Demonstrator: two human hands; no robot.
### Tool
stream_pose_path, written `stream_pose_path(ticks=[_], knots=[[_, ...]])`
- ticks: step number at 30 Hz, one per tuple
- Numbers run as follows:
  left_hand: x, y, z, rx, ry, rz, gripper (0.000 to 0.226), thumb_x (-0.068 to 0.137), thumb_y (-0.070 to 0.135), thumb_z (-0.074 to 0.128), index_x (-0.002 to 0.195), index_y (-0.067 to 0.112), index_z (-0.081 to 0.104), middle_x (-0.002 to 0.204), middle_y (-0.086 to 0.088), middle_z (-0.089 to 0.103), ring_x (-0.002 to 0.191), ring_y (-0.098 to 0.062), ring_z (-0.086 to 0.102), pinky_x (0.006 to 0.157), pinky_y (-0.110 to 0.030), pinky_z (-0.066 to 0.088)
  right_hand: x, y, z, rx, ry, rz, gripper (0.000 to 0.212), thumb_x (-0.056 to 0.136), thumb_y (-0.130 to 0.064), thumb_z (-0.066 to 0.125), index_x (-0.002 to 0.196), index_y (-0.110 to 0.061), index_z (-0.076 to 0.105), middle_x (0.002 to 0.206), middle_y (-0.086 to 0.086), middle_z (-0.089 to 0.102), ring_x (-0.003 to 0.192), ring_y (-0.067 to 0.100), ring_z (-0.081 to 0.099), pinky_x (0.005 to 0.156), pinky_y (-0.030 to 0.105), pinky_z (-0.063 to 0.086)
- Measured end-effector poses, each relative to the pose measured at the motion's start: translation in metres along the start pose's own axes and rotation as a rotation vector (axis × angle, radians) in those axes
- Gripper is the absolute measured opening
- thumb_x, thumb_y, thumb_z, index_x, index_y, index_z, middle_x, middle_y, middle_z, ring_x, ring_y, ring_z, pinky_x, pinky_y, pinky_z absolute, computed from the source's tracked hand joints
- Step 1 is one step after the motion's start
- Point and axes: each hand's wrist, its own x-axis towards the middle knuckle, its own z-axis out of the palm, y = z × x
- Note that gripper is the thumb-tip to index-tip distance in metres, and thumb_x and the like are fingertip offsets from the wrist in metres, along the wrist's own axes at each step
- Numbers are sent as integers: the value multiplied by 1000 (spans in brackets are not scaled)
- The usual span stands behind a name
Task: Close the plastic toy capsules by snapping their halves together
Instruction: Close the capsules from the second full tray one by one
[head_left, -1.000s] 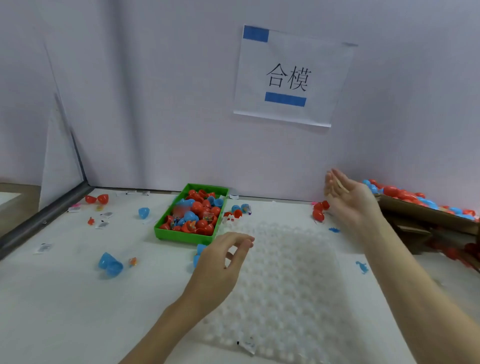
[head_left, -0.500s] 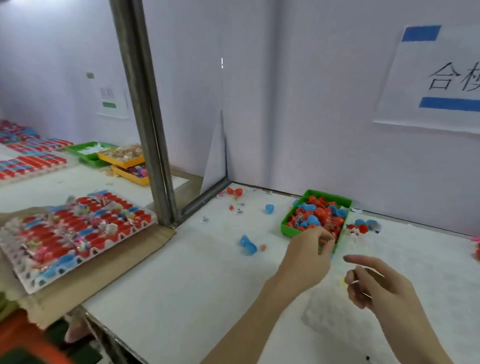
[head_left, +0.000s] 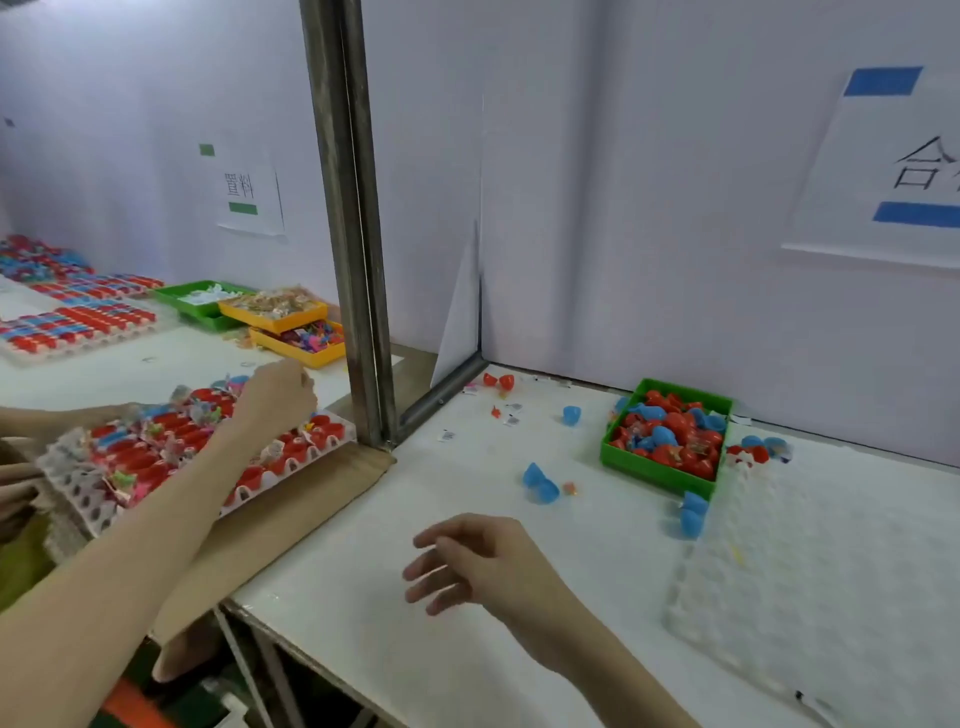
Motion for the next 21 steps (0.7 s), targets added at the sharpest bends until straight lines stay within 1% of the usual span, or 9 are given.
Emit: stream_pose_path(ticks=[3, 6, 7, 9, 12, 15, 18, 19, 21], knots=[[36, -53, -4, 188, -19, -56, 35, 103, 18, 57, 127, -7, 57, 127, -26, 61, 116, -37, 58, 94, -43, 50, 63, -6, 55, 112, -75, 19, 24, 106, -10, 52, 125, 2, 61, 106, 20, 75, 94, 30, 76, 80, 32, 62], [57, -101, 1, 282, -41, -81, 50, 107, 27, 50, 142, -8, 45, 144, -29, 49, 134, -42, 46, 110, -50, 43, 122, -8, 97, 258, -62, 116, 32, 104, -8, 54, 134, 4, 49, 114, 21, 71, 100, 27, 75, 92, 35, 61], [63, -116, 1, 275, -44, -90, 51, 109, 28, 47, 144, -10, 44, 145, -31, 48, 135, -44, 45, 112, -51, 41, 137, -9, 108, 301, -45, 172, 26, 104, -8, 54, 129, 1, 52, 115, 20, 69, 102, 27, 74, 93, 35, 60], [78, -144, 1, 238, -72, -129, 54, 110, 31, 43, 144, -11, 46, 146, -33, 49, 134, -46, 48, 112, -51, 42, 160, -9, 126, 386, -25, 256, 16, 101, -9, 63, 116, -5, 60, 108, 14, 67, 103, 28, 71, 85, 33, 62], [95, -179, 2, 220, -179, -209, 57, 112, 39, 37, 151, -2, 41, 152, -28, 48, 137, -45, 48, 115, -50, 39, 181, -1, 150, 399, -9, 275, 31, 96, -12, 71, 125, -10, 61, 115, 12, 71, 107, 28, 70, 75, 33, 64], [102, -201, 7, 202, -158, -232, 62, 111, 47, 33, 151, 0, 40, 152, -27, 50, 135, -45, 50, 114, -50, 39, 196, 11, 172, 384, 48, 244, 30, 97, -10, 68, 125, -11, 59, 125, 11, 69, 112, 28, 71, 75, 35, 65], [100, -205, 7, 237, -166, -216, 64, 110, 51, 35, 148, 1, 45, 145, -26, 57, 130, -44, 55, 111, -50, 43, 200, 16, 177, 369, 60, 251, 13, 95, -6, 70, 104, -9, 61, 117, 13, 70, 108, 30, 73, 83, 41, 64], [97, -203, 5, 257, -182, -213, 63, 110, 50, 34, 150, 3, 43, 147, -24, 55, 132, -43, 53, 111, -48, 43, 197, 16, 176, 376, 51, 258, 9, 95, -5, 69, 97, -7, 61, 112, 14, 70, 106, 31, 73, 82, 39, 64], [89, -197, 1, 295, -199, -218, 59, 111, 48, 32, 152, 6, 42, 152, -21, 51, 136, -41, 50, 111, -46, 41, 191, 14, 169, 396, 40, 272, 7, 96, -7, 68, 96, -2, 63, 107, 14, 71, 102, 31, 75, 74, 32, 65]])
